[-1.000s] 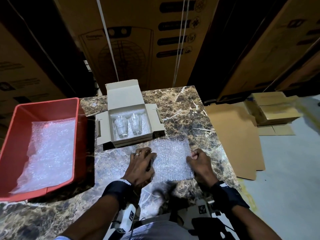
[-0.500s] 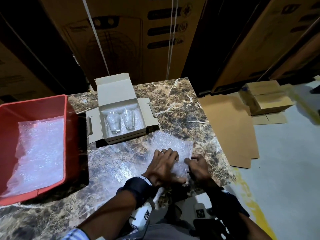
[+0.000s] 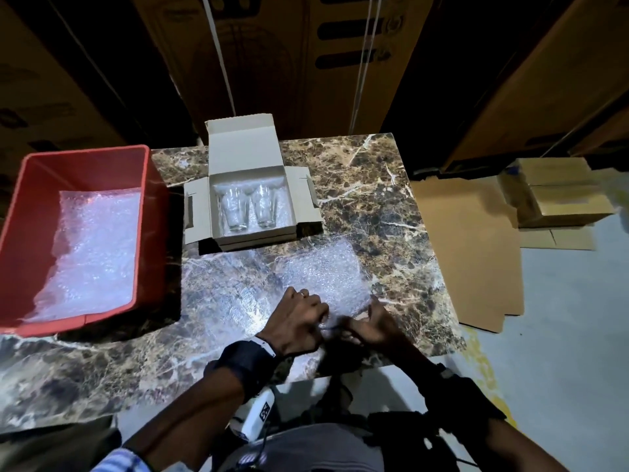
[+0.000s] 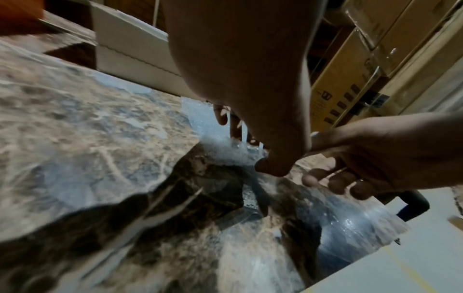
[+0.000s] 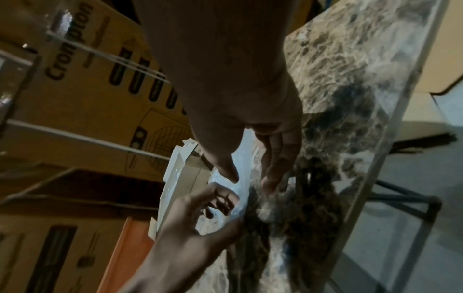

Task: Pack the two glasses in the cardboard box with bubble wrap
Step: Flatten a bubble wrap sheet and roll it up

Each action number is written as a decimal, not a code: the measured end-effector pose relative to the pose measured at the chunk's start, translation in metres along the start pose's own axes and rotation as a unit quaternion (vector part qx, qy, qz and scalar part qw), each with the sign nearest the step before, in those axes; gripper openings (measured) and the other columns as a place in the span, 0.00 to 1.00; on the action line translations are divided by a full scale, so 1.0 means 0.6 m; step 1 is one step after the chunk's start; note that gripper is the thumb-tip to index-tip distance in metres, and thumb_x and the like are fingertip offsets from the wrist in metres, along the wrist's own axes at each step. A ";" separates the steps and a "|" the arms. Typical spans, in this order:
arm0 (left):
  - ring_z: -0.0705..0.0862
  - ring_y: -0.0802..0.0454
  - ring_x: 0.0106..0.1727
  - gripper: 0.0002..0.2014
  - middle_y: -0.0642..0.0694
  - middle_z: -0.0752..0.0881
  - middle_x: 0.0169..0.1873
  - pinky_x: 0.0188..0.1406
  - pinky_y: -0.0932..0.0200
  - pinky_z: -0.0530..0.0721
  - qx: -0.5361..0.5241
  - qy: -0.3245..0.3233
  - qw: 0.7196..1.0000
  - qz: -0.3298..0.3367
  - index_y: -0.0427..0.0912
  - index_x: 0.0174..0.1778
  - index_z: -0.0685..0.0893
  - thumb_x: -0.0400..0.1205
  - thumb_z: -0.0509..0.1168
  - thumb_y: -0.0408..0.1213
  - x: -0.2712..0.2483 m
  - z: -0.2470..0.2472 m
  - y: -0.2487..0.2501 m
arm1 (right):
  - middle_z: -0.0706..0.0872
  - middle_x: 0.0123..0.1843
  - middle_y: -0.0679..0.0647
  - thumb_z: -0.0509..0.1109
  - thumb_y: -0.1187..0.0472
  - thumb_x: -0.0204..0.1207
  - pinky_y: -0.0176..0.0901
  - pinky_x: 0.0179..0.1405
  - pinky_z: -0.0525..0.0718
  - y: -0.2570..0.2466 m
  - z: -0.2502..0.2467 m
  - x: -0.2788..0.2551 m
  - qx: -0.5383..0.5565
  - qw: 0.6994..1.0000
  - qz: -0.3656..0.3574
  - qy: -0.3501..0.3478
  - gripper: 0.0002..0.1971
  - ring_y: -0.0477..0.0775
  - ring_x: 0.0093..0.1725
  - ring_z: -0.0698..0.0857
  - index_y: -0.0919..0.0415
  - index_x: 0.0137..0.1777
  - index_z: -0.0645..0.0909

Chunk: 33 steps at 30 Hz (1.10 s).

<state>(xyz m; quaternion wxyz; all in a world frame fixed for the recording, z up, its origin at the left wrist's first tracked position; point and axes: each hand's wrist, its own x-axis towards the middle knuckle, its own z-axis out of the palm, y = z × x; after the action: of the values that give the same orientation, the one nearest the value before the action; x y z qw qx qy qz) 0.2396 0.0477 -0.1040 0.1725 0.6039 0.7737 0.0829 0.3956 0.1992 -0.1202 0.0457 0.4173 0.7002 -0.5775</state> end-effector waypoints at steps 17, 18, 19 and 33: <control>0.84 0.55 0.43 0.05 0.56 0.86 0.44 0.45 0.48 0.86 -0.266 0.030 0.947 -0.178 0.56 0.46 0.82 0.77 0.64 0.49 -0.057 -0.028 0.006 | 0.87 0.58 0.47 0.71 0.51 0.79 0.50 0.60 0.80 -0.044 -0.050 -0.004 -0.344 0.900 -0.237 -0.126 0.09 0.50 0.60 0.81 0.50 0.57 0.87; 0.85 0.54 0.42 0.05 0.55 0.88 0.44 0.45 0.47 0.87 -0.291 0.039 0.936 -0.195 0.56 0.47 0.81 0.78 0.64 0.49 -0.060 -0.028 0.005 | 0.88 0.61 0.47 0.72 0.51 0.79 0.52 0.62 0.84 -0.051 -0.050 -0.010 -0.305 0.921 -0.206 -0.130 0.12 0.50 0.60 0.84 0.51 0.60 0.87; 0.87 0.51 0.42 0.05 0.55 0.89 0.43 0.45 0.45 0.88 -0.320 0.050 0.922 -0.211 0.56 0.48 0.81 0.78 0.64 0.49 -0.064 -0.028 0.003 | 0.87 0.65 0.47 0.73 0.52 0.79 0.54 0.62 0.87 -0.060 -0.051 -0.017 -0.262 0.941 -0.169 -0.134 0.15 0.53 0.60 0.87 0.53 0.64 0.85; 0.85 0.49 0.32 0.36 0.31 0.79 0.45 0.29 0.62 0.87 -0.600 0.137 0.728 -0.302 0.50 0.77 0.72 0.79 0.71 0.15 -0.054 -0.053 0.000 | 0.84 0.37 0.49 0.72 0.65 0.82 0.37 0.26 0.74 -0.044 -0.067 0.008 0.088 0.992 -0.079 -0.052 0.05 0.44 0.29 0.77 0.58 0.55 0.85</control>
<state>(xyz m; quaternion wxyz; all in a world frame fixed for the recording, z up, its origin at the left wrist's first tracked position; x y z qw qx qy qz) 0.2347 0.0191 -0.0689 0.4070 0.0912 0.7196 0.5551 0.3922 0.2365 -0.0893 -0.0006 0.3330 0.6739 -0.6595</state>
